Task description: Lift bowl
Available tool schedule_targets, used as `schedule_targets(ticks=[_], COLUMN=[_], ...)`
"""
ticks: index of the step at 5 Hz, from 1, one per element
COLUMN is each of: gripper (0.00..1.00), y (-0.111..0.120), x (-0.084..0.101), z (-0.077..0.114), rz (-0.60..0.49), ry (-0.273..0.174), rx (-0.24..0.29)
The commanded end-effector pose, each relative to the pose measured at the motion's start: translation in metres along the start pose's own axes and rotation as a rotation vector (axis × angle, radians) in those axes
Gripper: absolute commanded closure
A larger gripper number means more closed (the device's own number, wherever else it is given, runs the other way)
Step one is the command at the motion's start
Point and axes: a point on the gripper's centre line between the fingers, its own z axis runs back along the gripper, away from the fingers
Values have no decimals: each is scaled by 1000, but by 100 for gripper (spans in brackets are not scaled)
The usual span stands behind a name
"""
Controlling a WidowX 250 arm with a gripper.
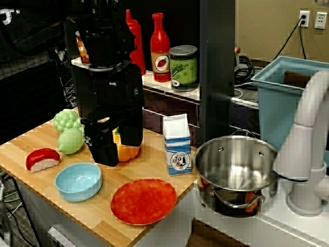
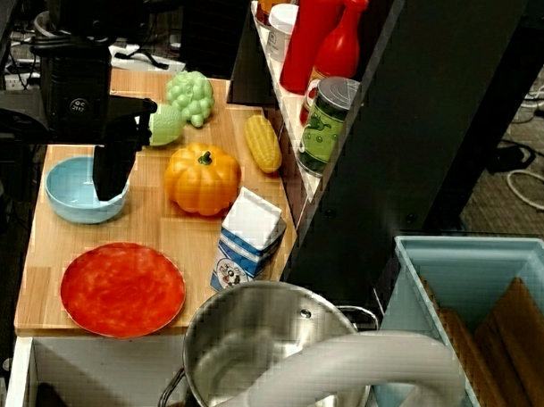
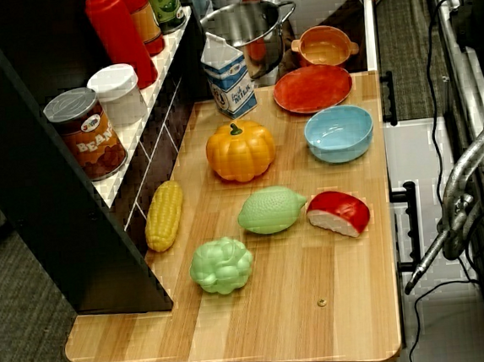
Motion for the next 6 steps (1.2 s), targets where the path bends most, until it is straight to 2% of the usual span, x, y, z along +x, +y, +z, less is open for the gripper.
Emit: schedule_targets(ticks=[1, 2, 3, 4, 5, 6], gripper=[0, 0, 0, 0, 0, 0], y=[0, 11, 12, 12, 9, 6], x=[0, -26, -57, -87, -104, -100], z=[0, 6, 7, 0, -9, -23], rz=[0, 101, 154, 151, 105, 65], ry=[0, -20, -24, -8, -34, -18], rx=[0, 6, 14, 17, 14, 31])
